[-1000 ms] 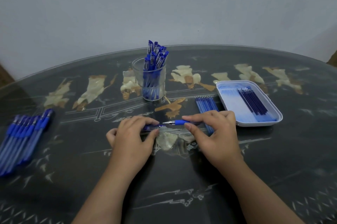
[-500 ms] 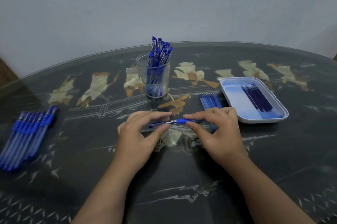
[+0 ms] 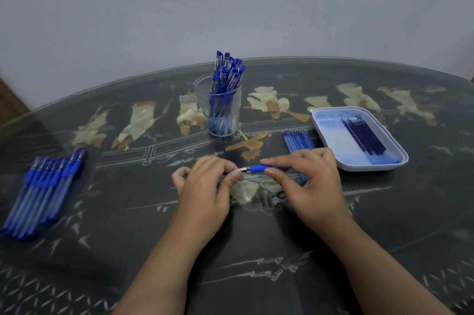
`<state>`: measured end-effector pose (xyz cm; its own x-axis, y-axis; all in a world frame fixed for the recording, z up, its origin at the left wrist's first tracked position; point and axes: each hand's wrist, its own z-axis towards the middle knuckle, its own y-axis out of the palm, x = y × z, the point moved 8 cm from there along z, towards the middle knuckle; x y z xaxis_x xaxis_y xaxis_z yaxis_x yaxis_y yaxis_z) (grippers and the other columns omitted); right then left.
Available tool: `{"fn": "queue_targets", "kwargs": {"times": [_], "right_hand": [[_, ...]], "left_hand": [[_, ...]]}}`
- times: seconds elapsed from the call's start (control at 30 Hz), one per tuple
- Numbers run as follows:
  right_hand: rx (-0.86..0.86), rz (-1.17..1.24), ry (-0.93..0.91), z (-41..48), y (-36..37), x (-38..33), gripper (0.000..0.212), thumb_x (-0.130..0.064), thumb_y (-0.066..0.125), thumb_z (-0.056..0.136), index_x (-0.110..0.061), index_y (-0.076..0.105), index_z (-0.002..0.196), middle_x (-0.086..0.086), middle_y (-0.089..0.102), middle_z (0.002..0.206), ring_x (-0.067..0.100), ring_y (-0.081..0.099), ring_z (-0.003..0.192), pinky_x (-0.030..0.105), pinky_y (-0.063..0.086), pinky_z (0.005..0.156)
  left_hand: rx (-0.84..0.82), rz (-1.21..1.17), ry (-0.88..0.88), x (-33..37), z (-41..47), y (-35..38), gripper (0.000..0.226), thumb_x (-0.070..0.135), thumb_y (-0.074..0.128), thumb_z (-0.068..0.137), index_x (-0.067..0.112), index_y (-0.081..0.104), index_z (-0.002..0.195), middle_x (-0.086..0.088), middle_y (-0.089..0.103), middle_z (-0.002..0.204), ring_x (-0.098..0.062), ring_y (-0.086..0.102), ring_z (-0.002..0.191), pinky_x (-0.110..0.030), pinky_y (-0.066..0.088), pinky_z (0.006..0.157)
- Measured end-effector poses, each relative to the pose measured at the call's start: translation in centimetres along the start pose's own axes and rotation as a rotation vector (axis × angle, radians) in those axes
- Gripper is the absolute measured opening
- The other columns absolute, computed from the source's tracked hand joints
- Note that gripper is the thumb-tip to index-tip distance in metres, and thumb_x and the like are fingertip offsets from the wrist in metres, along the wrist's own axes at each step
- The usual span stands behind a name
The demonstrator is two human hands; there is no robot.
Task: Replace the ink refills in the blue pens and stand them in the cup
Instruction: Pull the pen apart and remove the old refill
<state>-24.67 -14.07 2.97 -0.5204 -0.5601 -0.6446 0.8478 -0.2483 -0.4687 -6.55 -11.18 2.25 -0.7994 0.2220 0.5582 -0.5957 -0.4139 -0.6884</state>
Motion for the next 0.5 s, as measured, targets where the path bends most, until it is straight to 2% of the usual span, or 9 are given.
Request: {"fn": "queue_targets", "kwargs": {"times": [0.1,0.17,0.23,0.3,0.4,0.5], "right_hand": [[0.005,0.010,0.002,0.02,-0.06,-0.02,0.021,-0.050,0.060,0.080,-0.043,0.071,0.097,-0.016,0.062,0.074,0.014,0.041,0.090,0.008,0.030,0.083],[0.000,0.010,0.001,-0.01,0.00,0.01,0.022,-0.051,0.060,0.080,-0.042,0.072,0.096,-0.015,0.062,0.074,0.014,0.041,0.090,0.008,0.031,0.084],[-0.005,0.004,-0.002,-0.05,0.06,0.05,0.021,-0.049,0.063,0.080,-0.041,0.073,0.096,-0.015,0.062,0.074,0.015,0.041,0.090,0.007,0.030,0.083],[-0.005,-0.007,-0.009,-0.08,0.12,-0.04,0.021,-0.048,0.063,0.080,-0.039,0.074,0.096,-0.014,0.061,0.073,0.016,0.041,0.090,0.007,0.029,0.082],[-0.001,0.004,-0.030,-0.09,0.15,-0.32,0.021,-0.048,0.063,0.081,-0.038,0.075,0.095,-0.015,0.061,0.073,0.016,0.042,0.089,0.009,0.030,0.083],[0.005,0.022,-0.024,-0.05,0.08,-0.32,0.020,-0.048,0.063,0.081,-0.041,0.073,0.096,-0.015,0.061,0.073,0.016,0.042,0.089,0.009,0.030,0.081]], "left_hand": [[-0.009,-0.035,0.006,0.26,0.03,-0.05,0.019,0.050,0.041,0.089,0.041,0.057,0.088,0.023,0.059,0.091,0.005,0.050,0.098,-0.017,0.016,0.093],[-0.007,-0.115,0.008,0.27,0.09,-0.19,0.014,0.049,0.045,0.088,0.045,0.057,0.095,0.022,0.060,0.101,0.005,0.053,0.100,-0.025,0.022,0.096],[0.009,-0.145,0.013,0.24,0.18,-0.40,0.007,0.047,0.048,0.086,0.046,0.054,0.089,0.022,0.060,0.106,0.005,0.055,0.097,-0.033,0.030,0.093],[0.018,-0.135,-0.001,0.09,0.20,-0.44,0.008,0.045,0.047,0.087,0.045,0.052,0.081,0.022,0.060,0.103,0.006,0.054,0.094,-0.032,0.031,0.091],[-0.006,-0.087,0.017,0.17,0.06,-0.05,0.027,0.043,0.035,0.093,0.038,0.050,0.071,0.019,0.059,0.093,0.005,0.051,0.090,-0.028,0.025,0.092],[0.017,-0.139,-0.017,0.18,0.14,-0.43,0.036,0.053,0.033,0.092,0.035,0.054,0.070,0.016,0.061,0.082,0.002,0.054,0.088,-0.030,0.029,0.091]]}}
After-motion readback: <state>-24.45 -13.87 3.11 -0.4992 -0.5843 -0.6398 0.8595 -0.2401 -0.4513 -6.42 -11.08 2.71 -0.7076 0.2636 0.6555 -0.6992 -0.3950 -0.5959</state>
